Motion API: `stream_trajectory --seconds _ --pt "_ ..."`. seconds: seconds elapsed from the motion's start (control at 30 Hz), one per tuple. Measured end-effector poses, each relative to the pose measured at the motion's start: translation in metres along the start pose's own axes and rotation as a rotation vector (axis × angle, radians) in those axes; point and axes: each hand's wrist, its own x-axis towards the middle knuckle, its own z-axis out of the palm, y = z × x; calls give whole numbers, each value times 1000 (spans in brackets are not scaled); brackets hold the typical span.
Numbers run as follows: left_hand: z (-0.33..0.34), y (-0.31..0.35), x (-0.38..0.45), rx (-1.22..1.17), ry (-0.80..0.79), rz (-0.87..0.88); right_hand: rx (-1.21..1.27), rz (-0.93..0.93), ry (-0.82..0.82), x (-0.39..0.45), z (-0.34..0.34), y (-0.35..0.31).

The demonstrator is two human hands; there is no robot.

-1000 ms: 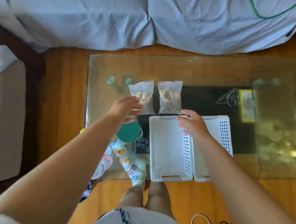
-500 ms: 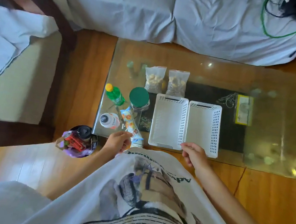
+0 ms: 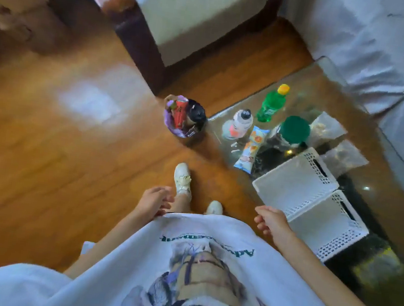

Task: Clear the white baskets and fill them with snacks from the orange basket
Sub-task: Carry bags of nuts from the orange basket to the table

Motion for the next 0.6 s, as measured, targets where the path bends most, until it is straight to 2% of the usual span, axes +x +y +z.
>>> stream_trajectory --seconds 0.13,0.27,0.43,0.6 --pt "-69 -49 -17 -341 206 -71 -362 -115 -103 -1 58 -51" --pt "-125 -109 -30 -624 411 -244 -626 -251 -236 -10 143 -98" --pt "-177 -186 -44 -1099 546 -416 -876 -363 -405 -43 275 -133" --pt "-237 -229 -54 -1357 631 -491 -1039 -443 -513 -85 394 -149"
